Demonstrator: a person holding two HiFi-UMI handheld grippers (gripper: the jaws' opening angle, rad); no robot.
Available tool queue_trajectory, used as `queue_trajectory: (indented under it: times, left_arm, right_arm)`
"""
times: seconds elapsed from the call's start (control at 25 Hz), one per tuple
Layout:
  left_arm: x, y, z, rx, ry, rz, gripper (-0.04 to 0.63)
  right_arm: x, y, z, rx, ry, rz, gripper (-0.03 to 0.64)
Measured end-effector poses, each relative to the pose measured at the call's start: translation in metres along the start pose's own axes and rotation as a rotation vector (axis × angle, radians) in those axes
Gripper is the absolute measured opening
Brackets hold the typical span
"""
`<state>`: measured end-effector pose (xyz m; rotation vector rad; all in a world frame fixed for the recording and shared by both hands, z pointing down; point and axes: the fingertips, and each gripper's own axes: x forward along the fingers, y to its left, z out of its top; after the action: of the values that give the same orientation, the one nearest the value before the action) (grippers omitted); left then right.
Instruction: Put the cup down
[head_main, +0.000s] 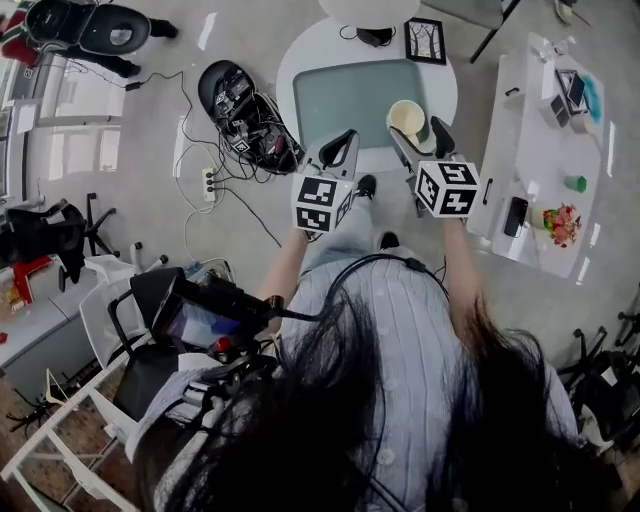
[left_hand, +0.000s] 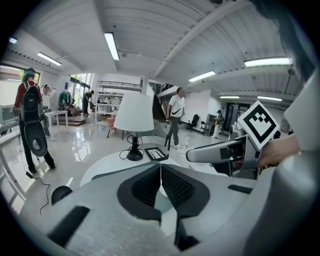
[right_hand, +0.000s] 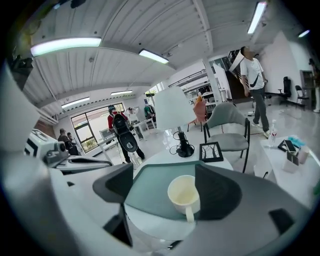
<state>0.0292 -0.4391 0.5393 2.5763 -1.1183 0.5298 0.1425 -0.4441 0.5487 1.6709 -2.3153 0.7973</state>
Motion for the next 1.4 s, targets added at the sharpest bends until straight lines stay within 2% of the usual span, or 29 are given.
queue_trajectory:
  times: [0.4, 0.84, 1.12, 1.4]
  left_arm:
    - [-0.025, -0.039, -0.008, -0.019, -0.035, 0.004, 0.018]
    - [-0.07, -0.108, -0.032, -0.01, -0.066, 0.038, 0.018]
    - [-0.108, -0.133, -0.051, -0.011, -0.041, 0.076, 0.017]
    - [-0.133, -0.137, -0.067, -0.028, -0.01, 0.134, 0.017]
  right_arm:
    - [-0.054, 0.021, -0.008, 0.013, -0.035, 0.057, 0.388]
    - [-0.13, 0.04, -0.037, 0.006, -0.07, 0.142, 0.232]
    - [-0.157, 0.059, -0.052, -0.011, -0.063, 0.183, 0.192]
    - [-0.167, 0.075, -0.07, -0.009, -0.043, 0.22, 0.179]
